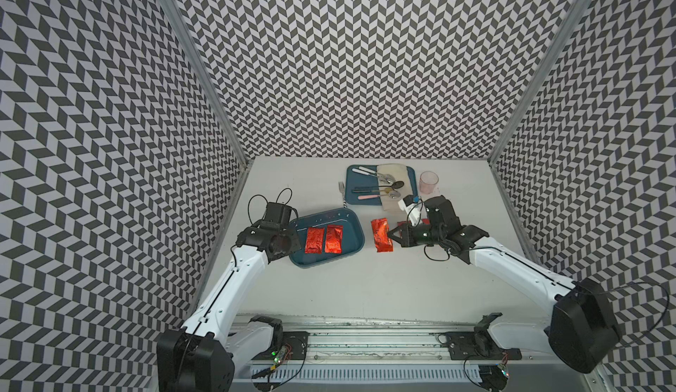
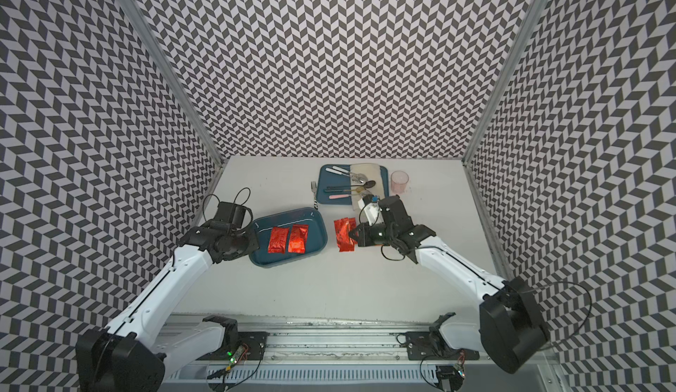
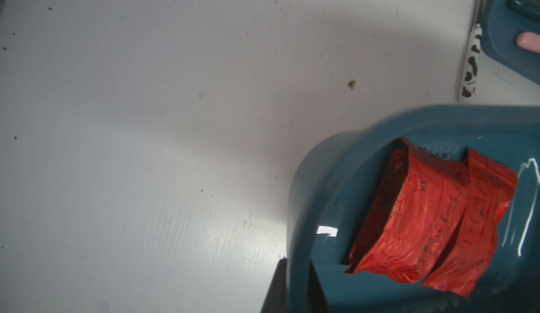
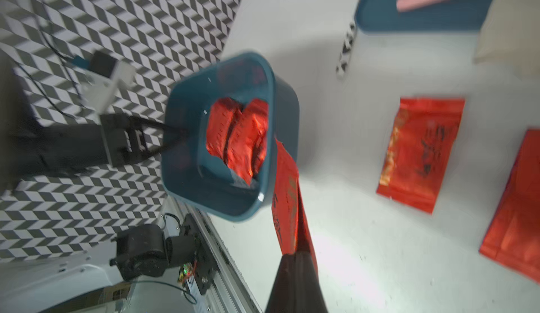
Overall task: Take the tea bags out of the storage box
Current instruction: Place the tea bag at the center of the board.
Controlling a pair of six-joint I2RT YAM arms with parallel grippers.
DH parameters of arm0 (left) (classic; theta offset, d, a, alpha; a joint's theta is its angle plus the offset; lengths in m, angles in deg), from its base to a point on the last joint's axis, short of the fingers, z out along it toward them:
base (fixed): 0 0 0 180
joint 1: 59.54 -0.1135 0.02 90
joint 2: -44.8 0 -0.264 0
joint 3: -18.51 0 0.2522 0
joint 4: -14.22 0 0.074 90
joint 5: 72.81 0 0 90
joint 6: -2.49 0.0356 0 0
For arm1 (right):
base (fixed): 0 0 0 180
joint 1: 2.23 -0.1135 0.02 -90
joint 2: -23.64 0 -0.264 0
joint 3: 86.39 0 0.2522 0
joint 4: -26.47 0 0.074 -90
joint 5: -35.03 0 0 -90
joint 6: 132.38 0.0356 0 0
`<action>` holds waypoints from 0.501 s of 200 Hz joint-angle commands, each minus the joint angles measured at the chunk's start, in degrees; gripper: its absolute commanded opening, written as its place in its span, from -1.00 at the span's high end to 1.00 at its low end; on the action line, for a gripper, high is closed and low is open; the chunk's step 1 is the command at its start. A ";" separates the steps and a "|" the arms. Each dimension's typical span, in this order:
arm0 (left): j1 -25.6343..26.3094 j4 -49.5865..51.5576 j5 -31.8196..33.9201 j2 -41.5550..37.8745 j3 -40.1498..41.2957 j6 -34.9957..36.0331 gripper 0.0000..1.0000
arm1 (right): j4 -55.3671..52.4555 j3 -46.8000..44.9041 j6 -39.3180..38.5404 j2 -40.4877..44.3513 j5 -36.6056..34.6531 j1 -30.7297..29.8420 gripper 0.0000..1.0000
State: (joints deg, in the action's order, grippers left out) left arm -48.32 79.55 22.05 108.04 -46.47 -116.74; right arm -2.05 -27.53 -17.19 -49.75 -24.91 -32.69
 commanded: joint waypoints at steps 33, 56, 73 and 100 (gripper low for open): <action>-0.05 -1.10 -0.03 -1.68 -0.11 -0.12 1.00 | 11.73 -13.59 5.33 1.75 3.99 -0.27 1.00; -0.05 -1.11 -0.03 -1.79 -0.11 -0.10 1.00 | 15.38 -15.74 6.56 -1.01 4.13 -0.27 1.00; -0.04 -1.06 -0.02 -1.80 -0.11 -0.18 1.00 | 16.37 -15.74 6.67 -2.51 3.66 -0.23 1.00; -0.06 -1.10 -0.03 -1.68 -0.11 -0.16 1.00 | 16.94 -15.56 7.07 -4.97 1.72 -0.09 1.00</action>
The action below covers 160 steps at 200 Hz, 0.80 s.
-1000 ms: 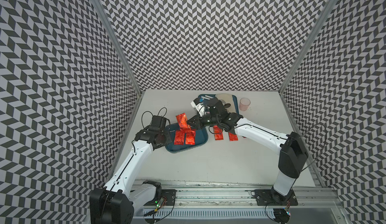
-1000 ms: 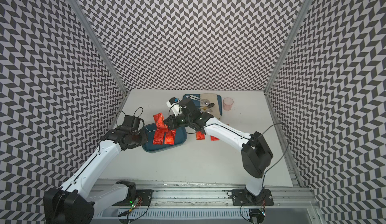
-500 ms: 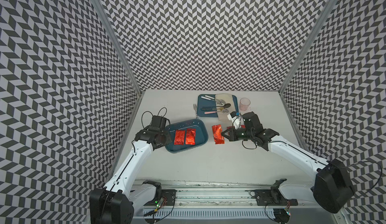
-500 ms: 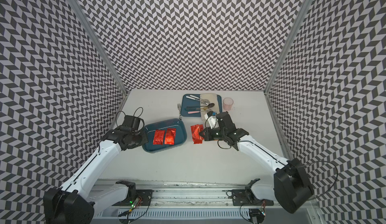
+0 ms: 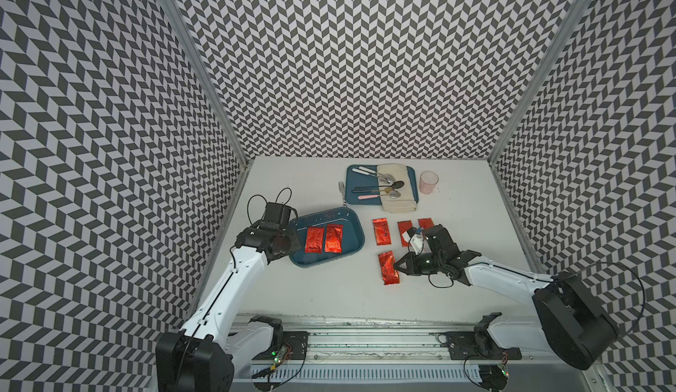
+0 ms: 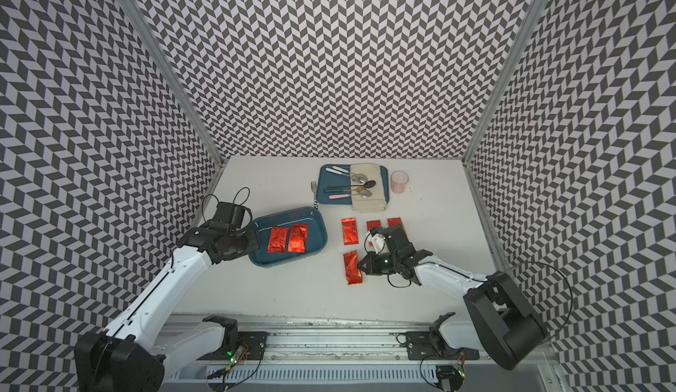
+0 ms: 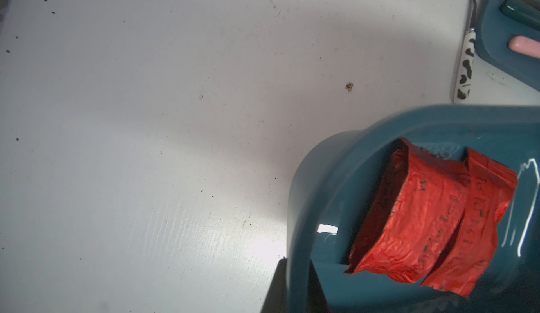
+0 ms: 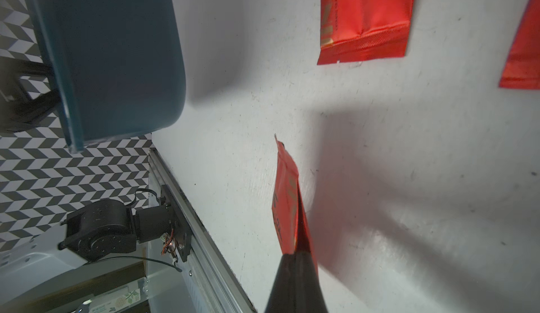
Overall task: Take the tea bags out of the storage box
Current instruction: Place the tea bag at the center of the board.
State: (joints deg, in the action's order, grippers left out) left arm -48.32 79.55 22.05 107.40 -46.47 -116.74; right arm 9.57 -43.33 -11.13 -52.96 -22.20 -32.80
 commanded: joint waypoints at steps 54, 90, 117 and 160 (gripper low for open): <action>0.01 -1.07 -0.03 -1.07 -0.08 -0.17 1.00 | 6.33 -1.17 2.46 -4.13 -1.11 0.59 1.00; 0.00 -1.12 -0.10 -1.00 -0.03 -0.06 1.00 | 4.71 -1.26 1.78 -3.95 -3.42 1.05 1.00; -0.05 -1.19 -0.03 -1.05 -0.02 -0.04 1.00 | 4.77 -1.35 1.63 -4.44 -2.95 1.55 0.83; -0.06 -1.19 -0.12 -0.77 -0.10 -0.07 1.00 | 3.45 -0.56 0.86 -4.10 -3.39 1.85 0.63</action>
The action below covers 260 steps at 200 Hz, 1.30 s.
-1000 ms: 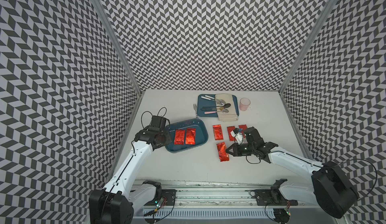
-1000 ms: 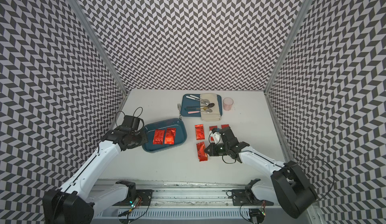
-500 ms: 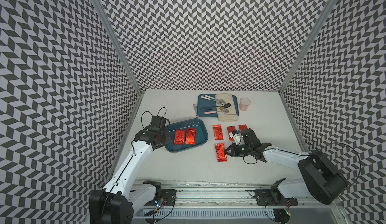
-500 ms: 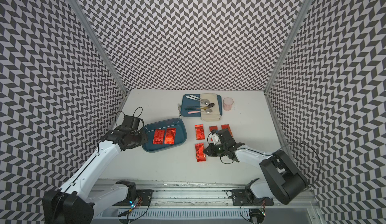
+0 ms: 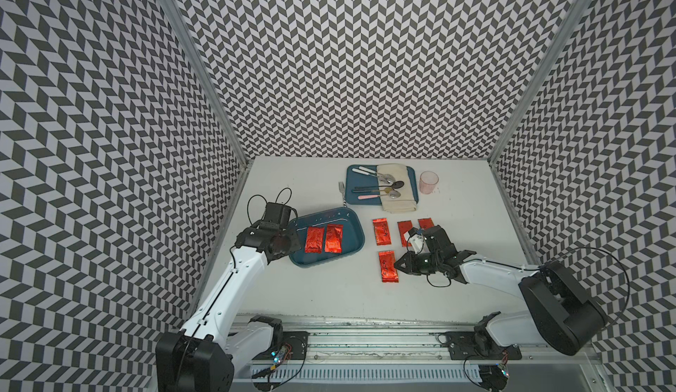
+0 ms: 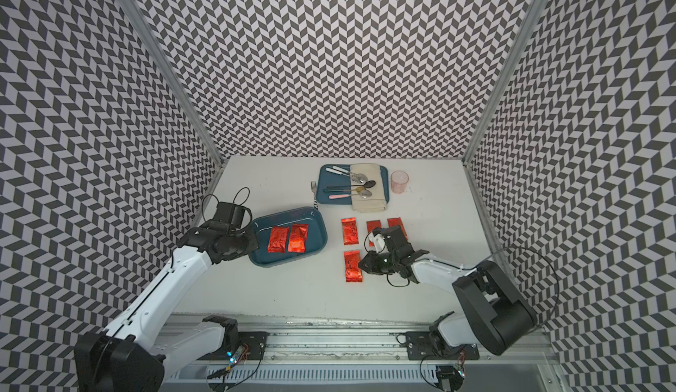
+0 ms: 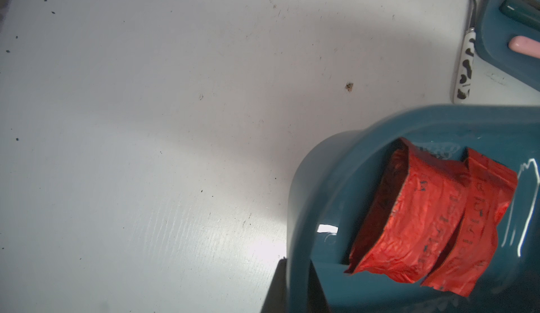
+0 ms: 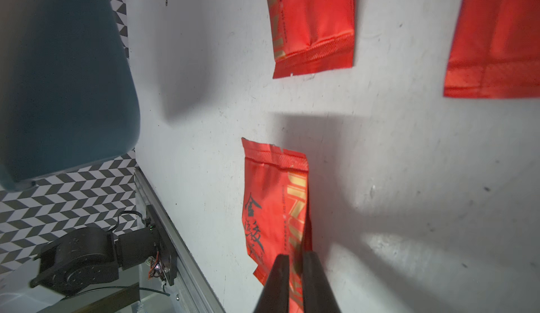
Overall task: Take the tea bags out of the storage box
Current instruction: Place the tea bag at the center of the board, then pick up the tea bag from the storage box.
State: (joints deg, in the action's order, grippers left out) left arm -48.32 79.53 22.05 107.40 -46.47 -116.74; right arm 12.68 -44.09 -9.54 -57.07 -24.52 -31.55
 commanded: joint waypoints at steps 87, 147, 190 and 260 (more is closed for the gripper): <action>-0.04 -1.16 -0.13 -0.65 -0.02 -0.08 1.00 | -4.98 7.61 -4.36 10.19 0.21 1.33 0.53; -0.06 -1.19 -0.20 -0.55 -0.05 -0.12 1.00 | -1.28 24.82 -6.12 5.48 0.21 -13.11 0.32; -0.06 -1.10 -0.20 -0.78 0.03 -0.03 1.00 | -2.95 39.30 -1.37 -13.00 1.00 -19.97 0.24; 0.03 -1.12 -0.23 -0.94 0.05 0.03 1.00 | -0.14 48.60 3.53 -28.98 -2.00 -22.54 0.08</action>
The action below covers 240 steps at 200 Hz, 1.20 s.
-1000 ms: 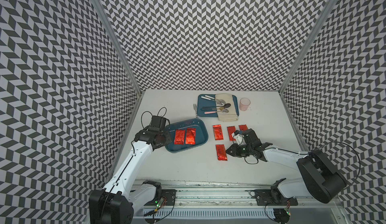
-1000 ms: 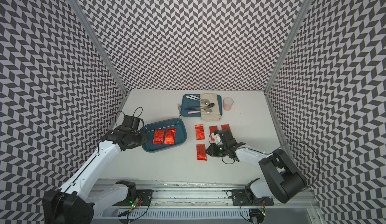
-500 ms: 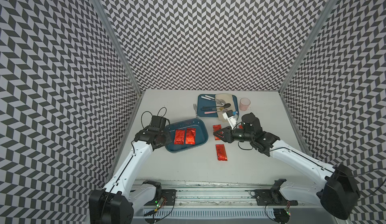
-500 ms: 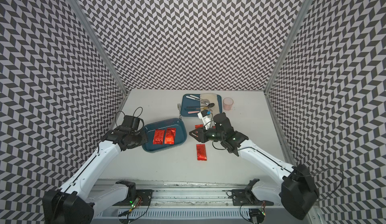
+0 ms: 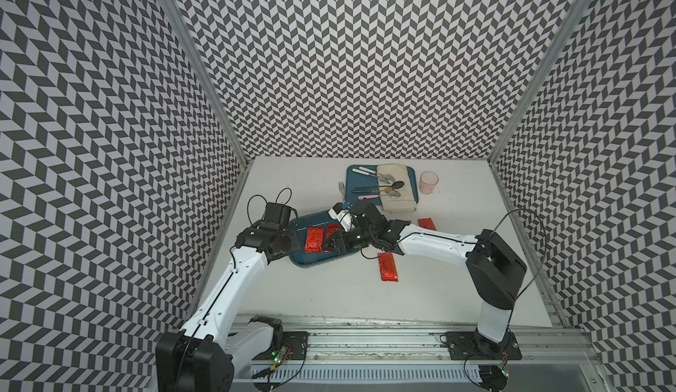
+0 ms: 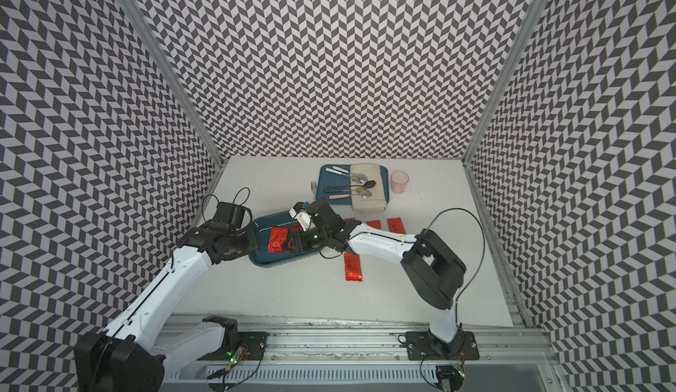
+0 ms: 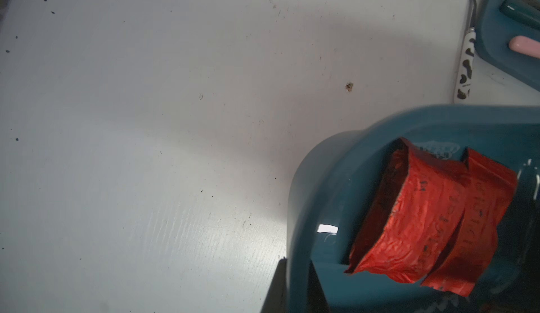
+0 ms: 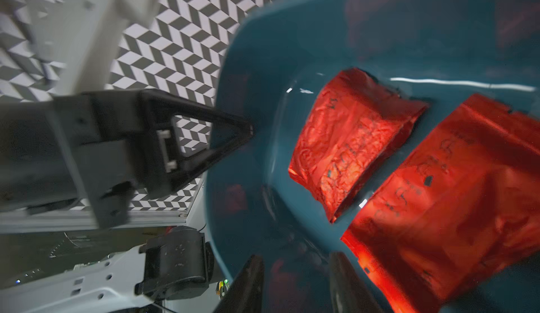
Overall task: Take the tea bags out of the storage box
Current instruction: Pick up the tea bag from the storage box.
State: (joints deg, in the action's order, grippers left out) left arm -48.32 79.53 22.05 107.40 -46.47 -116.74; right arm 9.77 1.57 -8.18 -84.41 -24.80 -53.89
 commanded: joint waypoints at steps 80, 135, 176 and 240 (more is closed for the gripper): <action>0.03 -1.24 -0.38 -1.00 0.00 0.11 1.00 | 1.47 8.60 2.70 -8.99 -1.37 0.07 0.14; 0.03 -1.27 -0.55 -0.99 0.02 0.07 1.00 | 2.94 10.64 3.07 -11.85 -0.06 0.07 0.24; 0.03 -1.27 -0.47 -0.91 0.02 0.14 1.00 | 4.26 12.13 3.14 -12.87 -0.18 0.07 0.39; 0.03 -1.18 -0.38 -0.81 0.07 -0.01 1.00 | 6.78 12.77 3.43 -13.23 -0.48 0.51 0.77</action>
State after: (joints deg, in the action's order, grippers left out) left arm -48.32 79.50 22.55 107.40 -46.45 -116.83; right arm 13.09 12.65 -4.49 -97.07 -24.65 -53.69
